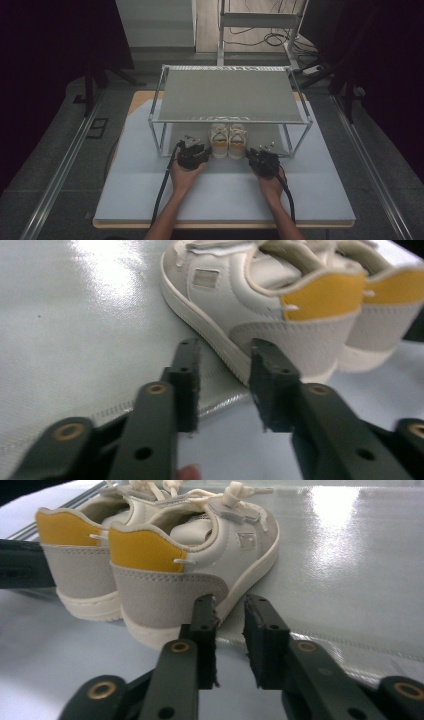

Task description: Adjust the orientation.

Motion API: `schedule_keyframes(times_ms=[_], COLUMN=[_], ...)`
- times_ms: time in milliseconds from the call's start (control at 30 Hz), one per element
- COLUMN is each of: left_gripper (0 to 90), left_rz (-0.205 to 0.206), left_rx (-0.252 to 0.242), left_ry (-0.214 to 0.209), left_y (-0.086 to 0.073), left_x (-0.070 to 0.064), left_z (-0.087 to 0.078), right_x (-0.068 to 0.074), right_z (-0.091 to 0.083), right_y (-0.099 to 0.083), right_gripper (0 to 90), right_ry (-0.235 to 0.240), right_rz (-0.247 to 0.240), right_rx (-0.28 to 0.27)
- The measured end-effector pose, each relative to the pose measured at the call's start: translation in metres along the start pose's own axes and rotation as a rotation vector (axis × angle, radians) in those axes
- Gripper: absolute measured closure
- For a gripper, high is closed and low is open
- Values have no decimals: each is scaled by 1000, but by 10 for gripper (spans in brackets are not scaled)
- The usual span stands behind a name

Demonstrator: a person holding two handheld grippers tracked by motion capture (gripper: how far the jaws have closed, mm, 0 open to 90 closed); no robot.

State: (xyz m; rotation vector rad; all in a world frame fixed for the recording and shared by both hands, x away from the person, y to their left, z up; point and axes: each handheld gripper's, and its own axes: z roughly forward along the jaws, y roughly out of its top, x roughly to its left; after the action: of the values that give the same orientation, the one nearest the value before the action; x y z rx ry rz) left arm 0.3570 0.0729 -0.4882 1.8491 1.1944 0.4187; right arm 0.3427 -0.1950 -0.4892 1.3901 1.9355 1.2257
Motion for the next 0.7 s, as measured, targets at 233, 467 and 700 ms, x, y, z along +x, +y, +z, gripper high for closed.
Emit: schedule_keyframes(times_ms=[233,467,700], left_gripper=[512,362,336], left_rz=[-26,10,59], left_rx=[-10,13,28], left_ry=[-31,-67,-38], left_y=[-5,-4,2], left_x=[-5,-12,-16], left_z=[-13,-10,-2], right_x=[0,6,11], right_z=[-9,-6,1], right_y=[-4,-4,-3], right_gripper=[656,529,468], right_ry=[39,65,89], right_rz=[-4,-14,-36], right_rx=[-4,11,37])
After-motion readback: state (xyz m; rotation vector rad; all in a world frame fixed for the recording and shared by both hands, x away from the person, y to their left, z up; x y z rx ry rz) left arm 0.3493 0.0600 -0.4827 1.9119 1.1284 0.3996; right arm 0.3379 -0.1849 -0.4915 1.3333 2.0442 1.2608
